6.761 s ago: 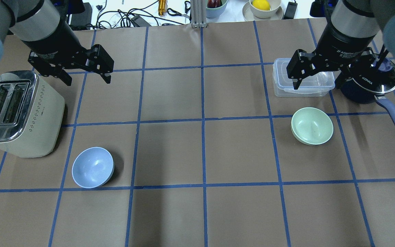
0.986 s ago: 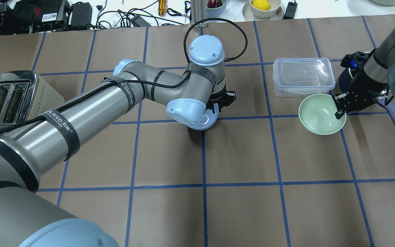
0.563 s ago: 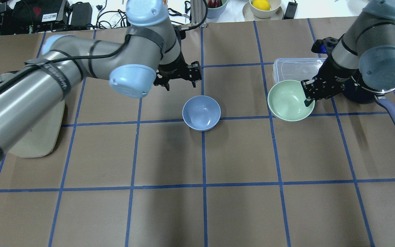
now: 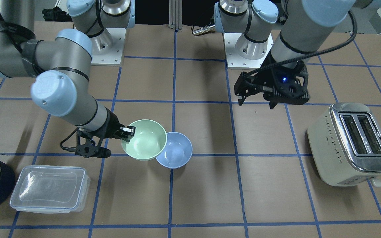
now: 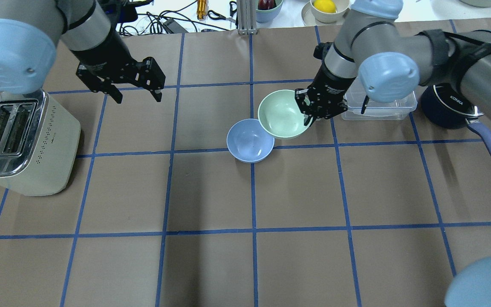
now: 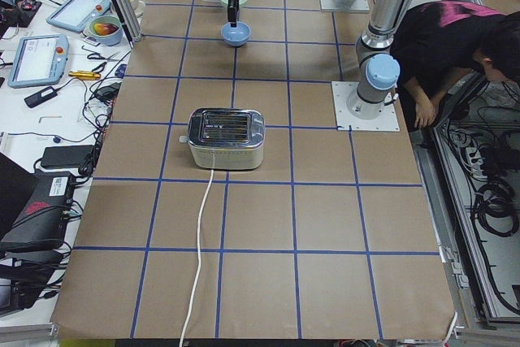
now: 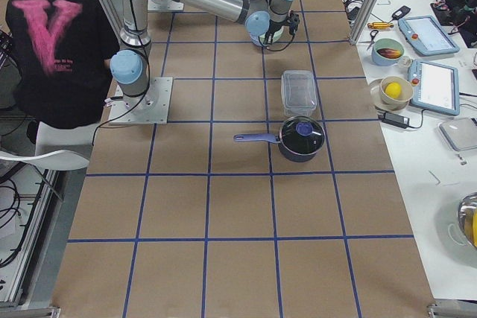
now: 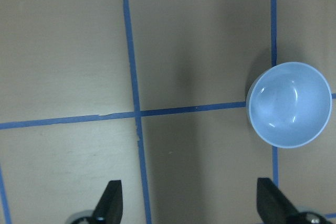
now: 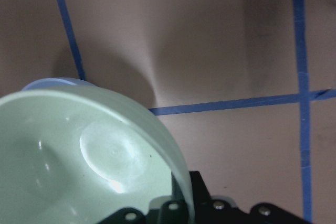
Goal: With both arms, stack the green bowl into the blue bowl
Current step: 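Lower the green bowl into the light blue bowl with the right gripper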
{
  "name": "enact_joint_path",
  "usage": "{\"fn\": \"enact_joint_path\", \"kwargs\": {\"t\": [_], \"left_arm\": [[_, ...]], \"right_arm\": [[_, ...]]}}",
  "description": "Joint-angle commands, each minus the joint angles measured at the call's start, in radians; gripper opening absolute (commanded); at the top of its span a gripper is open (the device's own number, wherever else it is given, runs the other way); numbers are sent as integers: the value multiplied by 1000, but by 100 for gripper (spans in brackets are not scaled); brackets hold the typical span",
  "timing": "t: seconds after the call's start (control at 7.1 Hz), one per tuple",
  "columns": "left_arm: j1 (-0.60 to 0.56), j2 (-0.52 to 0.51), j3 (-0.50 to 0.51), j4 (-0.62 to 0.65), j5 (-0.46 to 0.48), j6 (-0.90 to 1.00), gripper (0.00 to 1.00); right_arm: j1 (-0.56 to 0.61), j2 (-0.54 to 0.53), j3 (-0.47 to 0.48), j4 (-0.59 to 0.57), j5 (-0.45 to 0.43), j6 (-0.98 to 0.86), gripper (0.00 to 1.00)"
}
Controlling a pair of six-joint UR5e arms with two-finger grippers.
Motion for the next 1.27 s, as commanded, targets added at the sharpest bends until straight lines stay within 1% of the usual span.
{"fn": "enact_joint_path", "kwargs": {"t": [0.0,0.14,0.28,0.42,0.7,0.85,1.13], "left_arm": [[29,72,-1,-42,26,28,91],[23,61,-11,-39,44,16,91],[21,50,-16,-31,49,15,91],[26,71,-18,-46,75,15,91],[23,72,-18,-63,78,12,91],[23,70,-18,-62,77,12,91],[23,67,-18,-59,72,10,91]], "right_arm": [[100,90,-89,-16,12,134,0],[105,113,-111,-16,21,141,0],[105,124,-111,-19,23,139,0],[105,132,-106,-18,23,139,0],[105,132,-100,-1,23,142,0],[106,132,-92,-1,23,142,0],[108,130,-45,-11,23,141,0]]}}
